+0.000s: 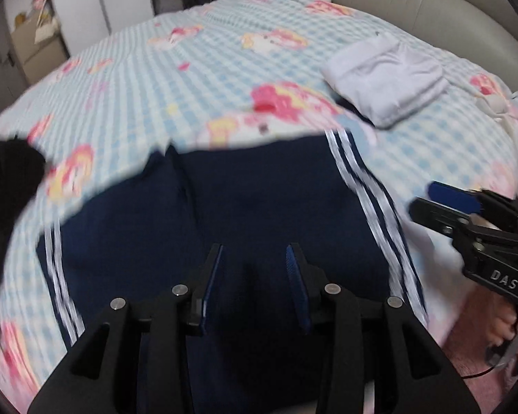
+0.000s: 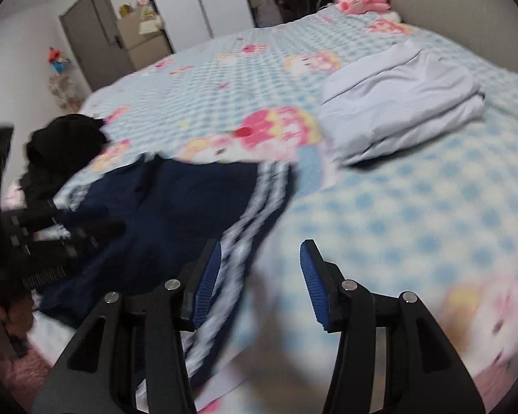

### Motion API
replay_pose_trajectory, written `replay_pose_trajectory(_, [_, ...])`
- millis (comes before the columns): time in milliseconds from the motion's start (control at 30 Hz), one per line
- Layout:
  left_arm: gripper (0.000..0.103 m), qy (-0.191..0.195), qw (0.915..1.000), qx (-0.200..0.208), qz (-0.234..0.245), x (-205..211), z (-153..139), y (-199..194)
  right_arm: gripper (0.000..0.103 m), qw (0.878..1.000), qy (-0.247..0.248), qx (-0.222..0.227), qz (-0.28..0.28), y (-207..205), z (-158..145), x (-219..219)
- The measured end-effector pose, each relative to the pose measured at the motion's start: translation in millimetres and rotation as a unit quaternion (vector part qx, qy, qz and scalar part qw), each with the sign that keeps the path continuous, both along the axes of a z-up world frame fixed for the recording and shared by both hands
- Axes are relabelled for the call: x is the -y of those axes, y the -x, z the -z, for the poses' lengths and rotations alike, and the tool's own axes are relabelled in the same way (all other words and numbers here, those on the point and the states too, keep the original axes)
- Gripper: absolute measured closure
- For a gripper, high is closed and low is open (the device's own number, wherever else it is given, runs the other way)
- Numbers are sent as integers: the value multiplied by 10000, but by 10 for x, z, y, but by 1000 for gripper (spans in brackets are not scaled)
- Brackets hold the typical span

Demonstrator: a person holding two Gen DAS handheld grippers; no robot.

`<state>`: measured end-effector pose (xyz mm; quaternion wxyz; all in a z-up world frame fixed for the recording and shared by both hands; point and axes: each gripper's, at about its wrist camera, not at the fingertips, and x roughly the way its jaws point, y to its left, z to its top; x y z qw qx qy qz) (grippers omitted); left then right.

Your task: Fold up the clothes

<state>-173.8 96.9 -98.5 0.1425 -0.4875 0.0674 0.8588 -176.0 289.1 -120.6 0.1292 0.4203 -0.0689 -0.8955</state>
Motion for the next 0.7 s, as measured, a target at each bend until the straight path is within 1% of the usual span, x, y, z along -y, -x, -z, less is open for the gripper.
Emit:
replay_pose_trajectory(67, [64, 31, 9997, 208, -104, 33, 143, -147, 54, 9997, -28, 115, -194, -81, 52, 171])
replay_pose_trajectory(133, [64, 57, 9987, 488, -153, 56, 312, -251, 54, 9986, -227, 301, -363, -181, 131, 299])
replay_pose_trajectory(167, [61, -20, 9974, 712, -111, 67, 402, -273, 54, 9978, -363, 420, -367, -165, 219, 395])
replay_pose_trajectory(200, [60, -177, 9967, 790, -100, 103, 425, -296, 54, 9965, -508, 541, -376, -150, 307, 483])
replay_pose_trajectory(233, [60, -403, 9964, 742, -116, 158, 392, -322, 54, 9943, -708, 668, -426, -140, 397, 514])
replay_pose_trajectory(267, [60, -597, 9959, 669, -142, 213, 331, -347, 54, 9930, -793, 715, -506, -157, 446, 511])
replay_pose_trajectory(300, [59, -709, 9959, 518, -217, 272, 233, -383, 54, 9933, -772, 679, -533, -187, 438, 476])
replay_pose_trajectory(333, [59, -775, 9960, 316, -326, 337, 124, -427, 54, 9947, -647, 619, -496, -211, 387, 428])
replay_pose_trajectory(400, [53, -779, 9952, -89, -579, 479, -42, -522, 54, 9979, -370, 376, -373, -255, 278, 368])
replay_pose_trajectory(433, [52, -762, 9945, -211, -693, 547, -81, -556, 54, 9984, -359, 253, -351, -294, 239, 363])
replay_pose_trajectory(500, [52, -617, 9939, -153, -897, 671, -17, -564, 54, 9982, -452, -16, -395, -381, 156, 416])
replay_pose_trajectory(533, [52, -478, 9938, -82, -1002, 719, 41, -557, 54, 9974, -514, -91, -492, -406, 137, 465])
replay_pose_trajectory(567, [52, -296, 9934, 2, -1108, 756, 109, -544, 54, 9963, -600, -89, -606, -421, 143, 518])
replay_pose_trajectory(600, [52, -136, 9924, 86, -1221, 801, 168, -537, 54, 9952, -697, 5, -693, -419, 190, 589])
replay_pose_trajectory(633, [52, -148, 9909, 118, -1331, 864, 188, -568, 54, 9949, -696, 169, -707, -412, 251, 598])
replay_pose_trajectory(700, [52, -430, 9872, 99, -1532, 1008, 178, -683, 54, 9939, -684, 477, -727, -400, 364, 613])
